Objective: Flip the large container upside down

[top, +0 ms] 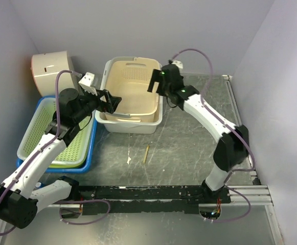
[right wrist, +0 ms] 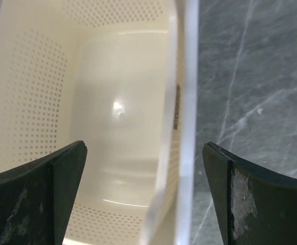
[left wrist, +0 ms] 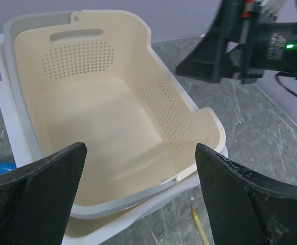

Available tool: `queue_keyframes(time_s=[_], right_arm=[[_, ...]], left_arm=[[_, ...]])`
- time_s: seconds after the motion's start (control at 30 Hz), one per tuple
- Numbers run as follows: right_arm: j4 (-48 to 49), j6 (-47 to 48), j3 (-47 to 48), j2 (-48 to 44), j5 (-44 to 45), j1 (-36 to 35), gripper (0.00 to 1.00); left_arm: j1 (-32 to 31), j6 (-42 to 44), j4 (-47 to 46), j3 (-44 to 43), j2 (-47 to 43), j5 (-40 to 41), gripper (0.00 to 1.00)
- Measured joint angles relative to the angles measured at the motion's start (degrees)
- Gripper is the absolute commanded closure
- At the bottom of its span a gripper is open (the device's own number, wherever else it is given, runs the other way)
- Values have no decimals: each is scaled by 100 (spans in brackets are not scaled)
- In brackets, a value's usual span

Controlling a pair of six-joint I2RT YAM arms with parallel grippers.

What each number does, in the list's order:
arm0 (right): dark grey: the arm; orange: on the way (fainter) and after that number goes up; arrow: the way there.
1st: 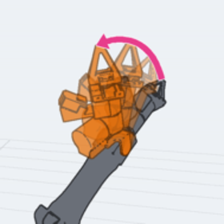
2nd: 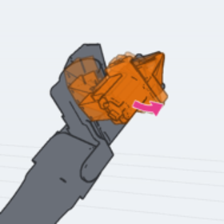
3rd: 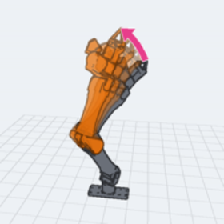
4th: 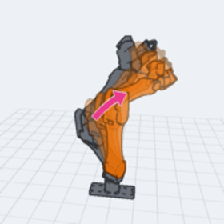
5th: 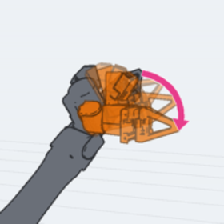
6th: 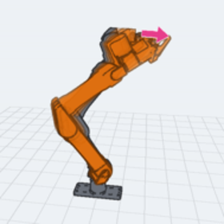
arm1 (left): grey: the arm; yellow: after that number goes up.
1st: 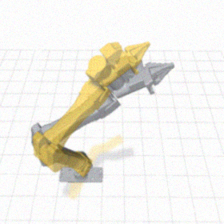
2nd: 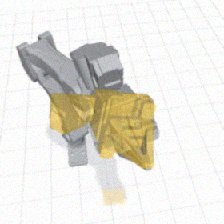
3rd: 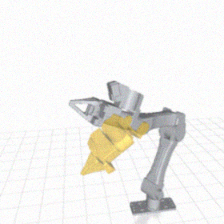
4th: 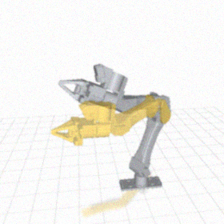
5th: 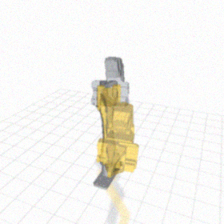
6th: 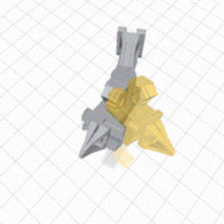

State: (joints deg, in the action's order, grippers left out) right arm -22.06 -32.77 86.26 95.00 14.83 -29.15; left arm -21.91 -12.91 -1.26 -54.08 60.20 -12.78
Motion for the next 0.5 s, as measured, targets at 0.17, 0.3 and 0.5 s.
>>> queue_keyframes(time_s=[0.17, 0.3, 0.5], right_arm=[[-415, -162, 737, 940, 179, -317, 10], [-667, -238, 876, 1287, 282, -315, 17], [-702, -282, 927, 1342, 310, -306, 34]], left_arm=[[7, 26, 260, -68, -79, 68, 1], [7, 68, 420, -83, -229, 83, 1], [7, 101, 463, -83, -358, 83, 1]])
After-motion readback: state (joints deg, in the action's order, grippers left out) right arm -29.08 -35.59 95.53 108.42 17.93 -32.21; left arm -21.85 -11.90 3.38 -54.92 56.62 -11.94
